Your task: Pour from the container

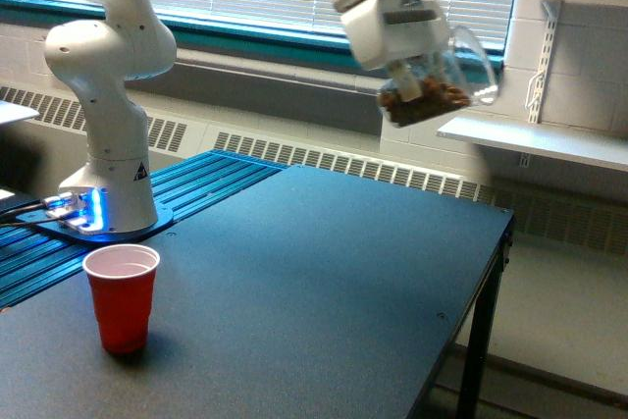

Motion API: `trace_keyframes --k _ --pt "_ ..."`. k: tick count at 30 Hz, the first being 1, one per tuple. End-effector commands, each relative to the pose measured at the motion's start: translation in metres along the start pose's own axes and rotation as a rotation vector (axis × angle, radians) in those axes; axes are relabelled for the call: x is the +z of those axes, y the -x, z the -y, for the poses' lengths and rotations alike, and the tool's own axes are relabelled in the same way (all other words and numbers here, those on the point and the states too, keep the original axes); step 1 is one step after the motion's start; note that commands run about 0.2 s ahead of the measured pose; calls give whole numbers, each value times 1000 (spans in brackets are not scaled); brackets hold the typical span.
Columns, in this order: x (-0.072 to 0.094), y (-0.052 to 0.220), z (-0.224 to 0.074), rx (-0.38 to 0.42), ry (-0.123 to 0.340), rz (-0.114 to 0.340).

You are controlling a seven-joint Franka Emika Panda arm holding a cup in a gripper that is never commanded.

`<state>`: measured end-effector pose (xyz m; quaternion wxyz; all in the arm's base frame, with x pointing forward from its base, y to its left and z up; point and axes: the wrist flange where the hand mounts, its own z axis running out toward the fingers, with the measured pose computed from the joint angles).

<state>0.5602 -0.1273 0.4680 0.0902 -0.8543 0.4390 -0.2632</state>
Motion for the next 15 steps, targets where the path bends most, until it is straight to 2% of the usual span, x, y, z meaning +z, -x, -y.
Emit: trace_keyframes --k 1,15 --pt "-18 0 -29 -20 -3 -24" --pt "-33 6 -123 65 52 -39"
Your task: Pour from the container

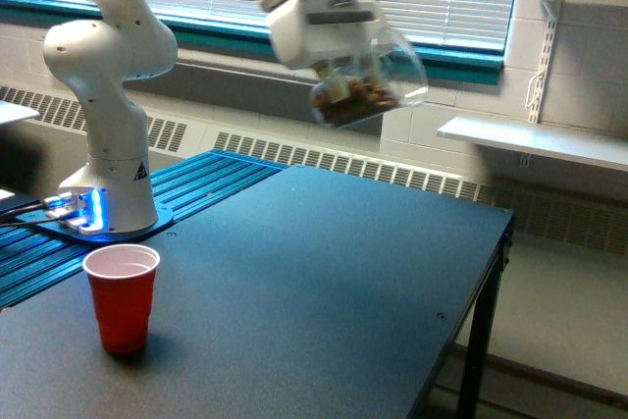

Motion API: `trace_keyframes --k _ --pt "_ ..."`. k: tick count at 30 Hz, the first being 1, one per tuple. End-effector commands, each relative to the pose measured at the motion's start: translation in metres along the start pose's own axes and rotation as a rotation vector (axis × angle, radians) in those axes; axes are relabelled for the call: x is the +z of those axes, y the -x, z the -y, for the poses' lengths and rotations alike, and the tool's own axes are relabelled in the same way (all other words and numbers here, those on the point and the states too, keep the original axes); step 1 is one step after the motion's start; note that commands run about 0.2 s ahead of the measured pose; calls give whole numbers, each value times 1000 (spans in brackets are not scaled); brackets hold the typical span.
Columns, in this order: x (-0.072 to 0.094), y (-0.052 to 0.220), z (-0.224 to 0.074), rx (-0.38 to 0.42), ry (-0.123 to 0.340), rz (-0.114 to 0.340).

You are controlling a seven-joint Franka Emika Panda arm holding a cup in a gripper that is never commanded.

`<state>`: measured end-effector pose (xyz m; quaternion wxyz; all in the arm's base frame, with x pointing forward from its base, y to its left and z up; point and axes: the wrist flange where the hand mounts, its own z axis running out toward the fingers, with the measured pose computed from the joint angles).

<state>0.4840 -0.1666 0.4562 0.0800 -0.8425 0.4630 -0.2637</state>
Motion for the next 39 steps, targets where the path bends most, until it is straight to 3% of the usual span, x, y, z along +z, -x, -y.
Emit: trace_keyframes --k 1,18,39 --pt "-5 -5 -47 29 30 -19" --pt "-13 3 -149 133 154 -21" --pt "-23 44 -255 278 260 15"
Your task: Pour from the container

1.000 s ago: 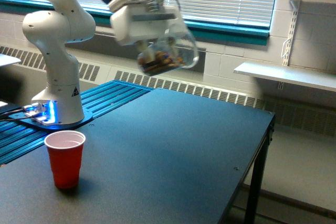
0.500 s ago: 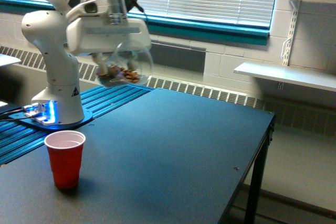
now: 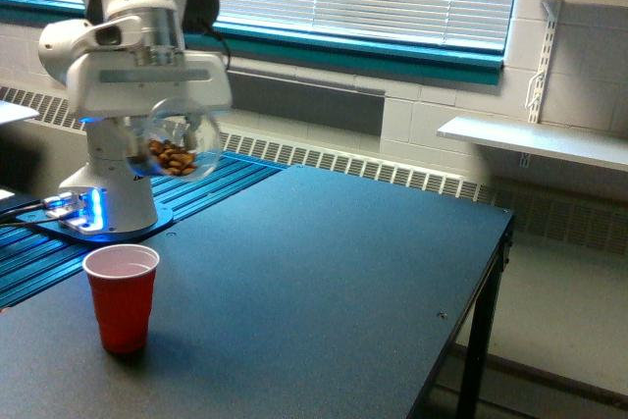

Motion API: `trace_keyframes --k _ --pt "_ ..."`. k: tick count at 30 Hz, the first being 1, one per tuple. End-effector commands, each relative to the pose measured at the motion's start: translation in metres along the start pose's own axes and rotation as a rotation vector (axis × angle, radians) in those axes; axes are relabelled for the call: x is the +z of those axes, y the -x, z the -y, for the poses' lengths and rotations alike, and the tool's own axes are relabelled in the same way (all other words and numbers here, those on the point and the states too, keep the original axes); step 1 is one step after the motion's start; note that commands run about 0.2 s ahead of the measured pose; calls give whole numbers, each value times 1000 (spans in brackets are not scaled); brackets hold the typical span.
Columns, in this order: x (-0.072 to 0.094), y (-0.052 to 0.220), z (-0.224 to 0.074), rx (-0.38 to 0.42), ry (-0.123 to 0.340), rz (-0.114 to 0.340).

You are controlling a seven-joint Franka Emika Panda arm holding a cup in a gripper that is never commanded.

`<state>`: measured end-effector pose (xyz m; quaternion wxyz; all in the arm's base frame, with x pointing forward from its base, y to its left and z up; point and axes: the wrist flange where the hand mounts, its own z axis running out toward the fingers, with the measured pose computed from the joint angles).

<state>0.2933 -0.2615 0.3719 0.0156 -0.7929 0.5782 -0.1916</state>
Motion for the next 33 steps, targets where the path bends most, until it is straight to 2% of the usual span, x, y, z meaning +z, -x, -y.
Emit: trace_keyframes --k 1,15,27,33 --pt "1 4 -36 68 37 2" --pt "16 30 -88 155 106 31" --pt "28 45 -107 144 185 54" --pt "32 46 -105 122 207 55"
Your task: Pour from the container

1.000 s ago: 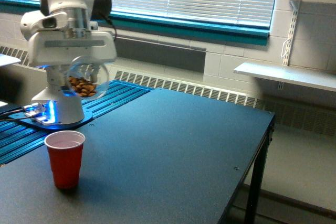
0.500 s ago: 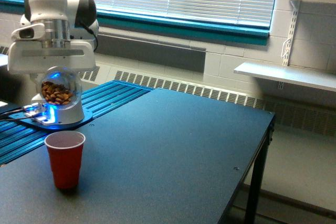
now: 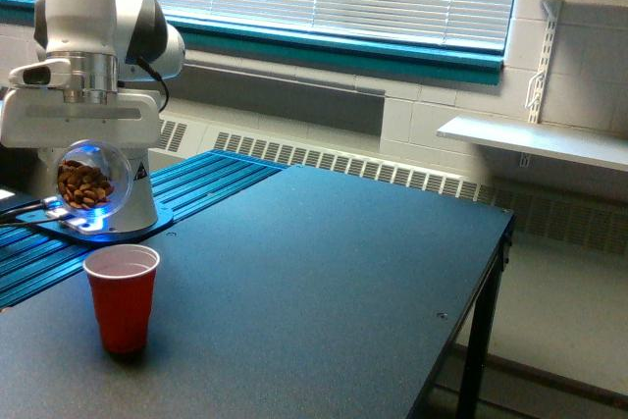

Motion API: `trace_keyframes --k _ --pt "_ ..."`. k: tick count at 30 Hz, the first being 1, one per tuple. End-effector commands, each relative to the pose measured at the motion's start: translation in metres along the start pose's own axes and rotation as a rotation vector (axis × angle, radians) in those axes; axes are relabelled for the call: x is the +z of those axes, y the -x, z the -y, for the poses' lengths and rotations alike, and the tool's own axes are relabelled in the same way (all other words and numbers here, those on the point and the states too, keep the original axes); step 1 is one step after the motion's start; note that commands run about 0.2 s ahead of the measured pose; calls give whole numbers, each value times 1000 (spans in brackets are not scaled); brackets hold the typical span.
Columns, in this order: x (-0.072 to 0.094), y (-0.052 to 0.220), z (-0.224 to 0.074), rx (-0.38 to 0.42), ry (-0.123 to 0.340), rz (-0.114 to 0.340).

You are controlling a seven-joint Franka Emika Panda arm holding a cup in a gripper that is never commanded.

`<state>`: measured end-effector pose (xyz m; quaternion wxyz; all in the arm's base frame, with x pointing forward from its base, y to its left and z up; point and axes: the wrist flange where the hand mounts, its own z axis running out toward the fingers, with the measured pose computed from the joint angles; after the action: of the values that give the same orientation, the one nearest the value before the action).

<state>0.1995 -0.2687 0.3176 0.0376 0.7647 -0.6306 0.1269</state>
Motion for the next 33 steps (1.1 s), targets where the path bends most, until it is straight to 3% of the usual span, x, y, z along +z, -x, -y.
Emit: trace_keyframes --k 1,18,33 --pt "11 13 -2 19 33 28" --pt "31 32 10 -86 111 53" --pt "39 34 19 -126 164 51"
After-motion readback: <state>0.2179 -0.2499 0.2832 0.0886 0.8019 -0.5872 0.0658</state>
